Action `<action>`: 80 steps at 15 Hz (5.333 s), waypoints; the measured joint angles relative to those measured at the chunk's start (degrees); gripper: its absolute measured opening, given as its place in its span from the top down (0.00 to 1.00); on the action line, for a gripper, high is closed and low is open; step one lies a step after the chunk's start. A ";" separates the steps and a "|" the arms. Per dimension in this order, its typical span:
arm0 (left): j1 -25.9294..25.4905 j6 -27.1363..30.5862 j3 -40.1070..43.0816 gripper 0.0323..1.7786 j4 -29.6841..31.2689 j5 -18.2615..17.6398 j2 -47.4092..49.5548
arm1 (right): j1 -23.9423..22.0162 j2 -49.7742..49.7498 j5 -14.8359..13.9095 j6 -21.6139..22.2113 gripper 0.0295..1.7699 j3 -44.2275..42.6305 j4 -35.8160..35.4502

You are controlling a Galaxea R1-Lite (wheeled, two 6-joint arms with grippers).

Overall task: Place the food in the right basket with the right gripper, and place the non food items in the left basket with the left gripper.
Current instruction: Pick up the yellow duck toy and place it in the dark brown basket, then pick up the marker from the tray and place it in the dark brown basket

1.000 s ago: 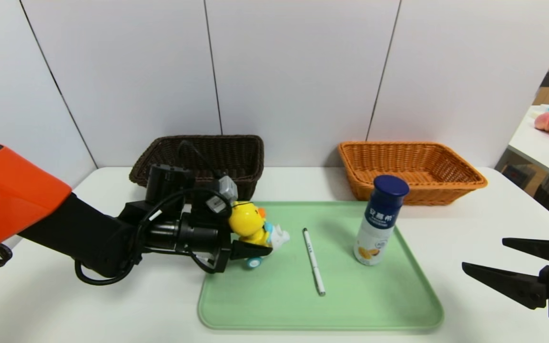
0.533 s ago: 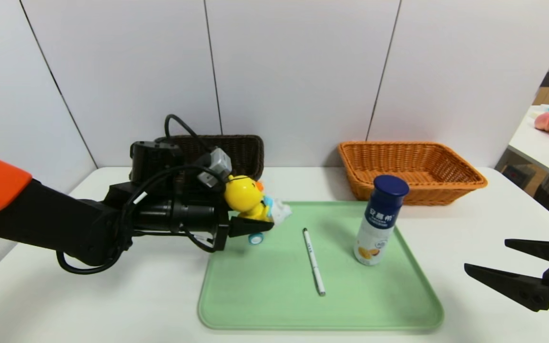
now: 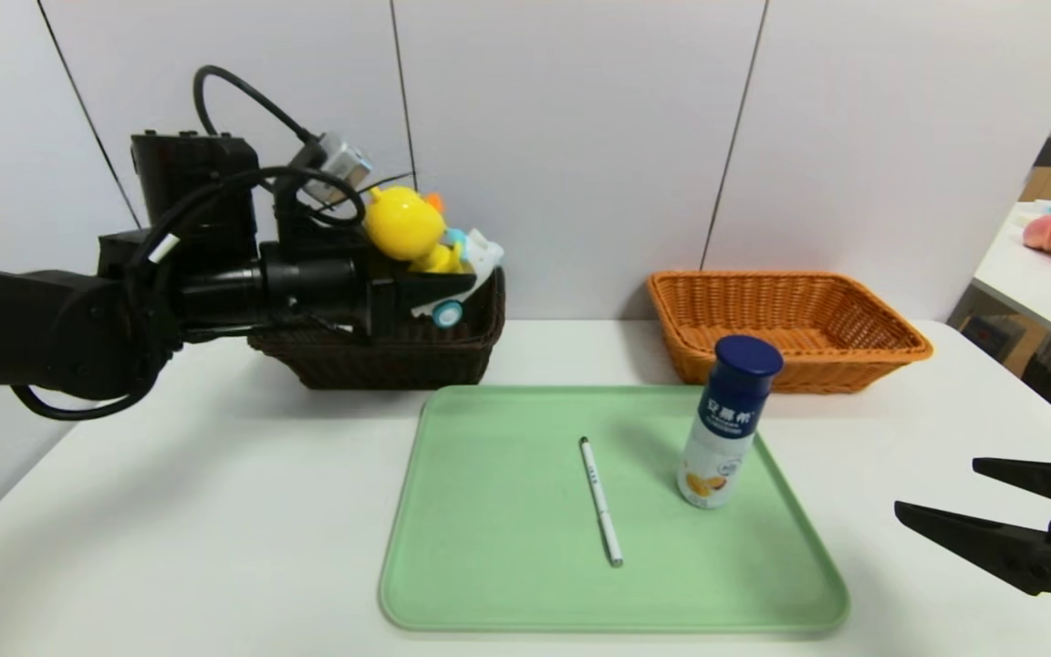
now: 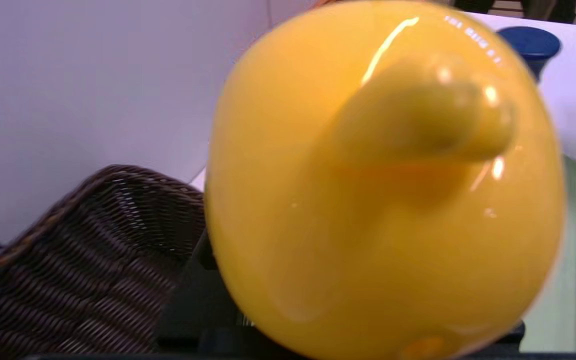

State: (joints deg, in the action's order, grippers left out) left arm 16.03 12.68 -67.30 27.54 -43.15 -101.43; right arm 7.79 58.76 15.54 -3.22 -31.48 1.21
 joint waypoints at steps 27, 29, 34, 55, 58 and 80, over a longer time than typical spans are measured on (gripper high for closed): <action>-10.39 -3.91 -23.02 0.28 -20.02 14.14 -21.42 | -0.77 -1.10 0.05 0.16 0.03 0.87 0.02; -10.41 -3.95 -22.93 0.23 -20.04 14.14 -21.09 | -0.77 -1.10 0.02 0.16 0.03 0.89 0.00; -10.30 -4.08 -21.66 0.14 -20.24 14.17 -16.13 | -0.77 -1.29 0.02 0.99 0.03 0.89 0.00; 35.47 -28.96 0.80 0.05 -22.28 60.36 -3.15 | -1.51 -5.03 0.05 1.43 0.03 4.30 0.05; 36.72 -32.40 -0.04 0.05 -24.13 61.94 -5.85 | -1.57 -5.18 0.22 2.89 0.03 4.19 -0.09; 38.99 -50.32 -31.43 0.05 -58.15 67.62 -22.60 | -1.57 -7.50 0.16 4.62 0.03 5.90 0.05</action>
State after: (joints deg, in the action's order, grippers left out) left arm 55.02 -37.64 -98.73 -30.61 24.47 -124.03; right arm 6.22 51.26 15.70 1.40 -25.58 1.26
